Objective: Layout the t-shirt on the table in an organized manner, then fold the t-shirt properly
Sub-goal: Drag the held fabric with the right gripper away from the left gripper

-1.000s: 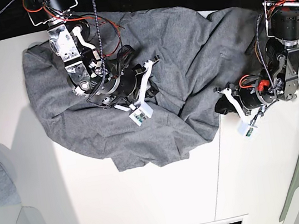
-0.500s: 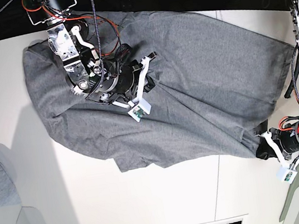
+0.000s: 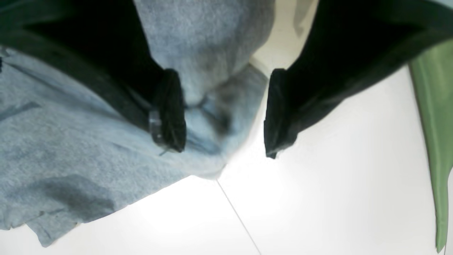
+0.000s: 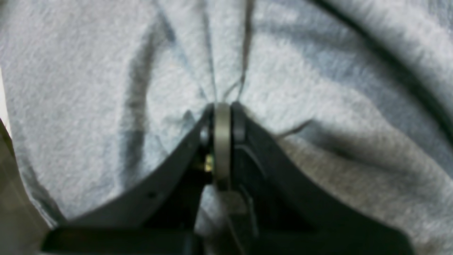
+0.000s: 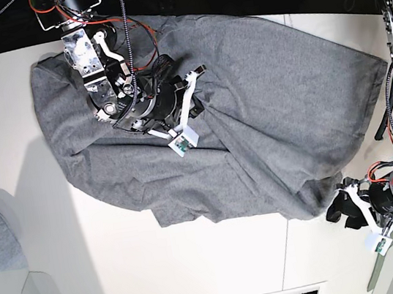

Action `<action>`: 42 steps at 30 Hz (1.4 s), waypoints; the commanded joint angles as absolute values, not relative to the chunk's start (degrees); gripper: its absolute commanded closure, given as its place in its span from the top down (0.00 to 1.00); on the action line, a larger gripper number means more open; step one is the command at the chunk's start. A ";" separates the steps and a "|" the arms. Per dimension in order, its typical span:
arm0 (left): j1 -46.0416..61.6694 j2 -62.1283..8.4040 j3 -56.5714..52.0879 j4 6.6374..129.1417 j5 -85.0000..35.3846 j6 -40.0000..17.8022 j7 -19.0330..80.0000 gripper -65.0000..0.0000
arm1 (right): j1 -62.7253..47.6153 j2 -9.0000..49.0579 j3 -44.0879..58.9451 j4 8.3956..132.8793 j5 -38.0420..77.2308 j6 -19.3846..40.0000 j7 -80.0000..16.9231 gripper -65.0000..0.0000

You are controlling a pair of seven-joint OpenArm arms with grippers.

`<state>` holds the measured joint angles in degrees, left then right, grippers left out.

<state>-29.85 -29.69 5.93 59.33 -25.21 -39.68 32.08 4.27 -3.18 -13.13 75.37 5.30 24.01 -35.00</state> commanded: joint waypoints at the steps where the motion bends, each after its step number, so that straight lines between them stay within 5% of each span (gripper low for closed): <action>1: -31.55 -30.70 5.61 60.34 -27.00 -40.00 32.34 0.57 | 5.02 -3.27 -13.06 76.75 5.87 24.23 -34.50 0.00; 6: -30.13 -30.96 5.61 60.34 -38.17 -40.00 43.72 0.57 | 5.04 -2.13 -13.06 84.31 7.46 24.23 -32.69 0.00; 12: -23.70 -31.33 5.61 60.34 -42.61 -40.00 43.03 0.56 | 7.42 -2.04 -9.87 88.88 2.70 19.75 -31.90 0.00; 16: -19.62 -31.27 5.61 60.31 -42.11 -40.00 39.64 0.38 | 10.76 -1.72 -3.86 87.48 -1.52 13.93 -31.55 0.00; 19: -16.84 -31.24 5.61 60.31 -41.06 -40.00 38.76 0.37 | 13.43 -0.93 1.45 84.25 -0.03 13.41 -31.57 0.00; 29: -9.47 -30.26 5.61 60.31 -40.86 -40.00 38.35 0.37 | 14.35 -1.04 2.74 75.53 13.19 26.70 -33.47 0.00; 32: -7.27 -30.04 5.61 60.31 -40.84 -40.00 38.33 0.37 | 13.58 -1.10 0.43 75.53 13.93 26.87 -33.45 0.35; 34: -5.76 -30.17 5.61 60.31 -39.20 -40.00 38.35 0.37 | 13.67 -1.08 -0.12 75.61 13.91 26.83 -33.23 0.50; 42: -0.86 -32.47 5.61 60.31 -34.96 -40.00 37.52 0.37 | 15.18 -0.93 8.27 78.24 12.43 26.74 -29.30 0.50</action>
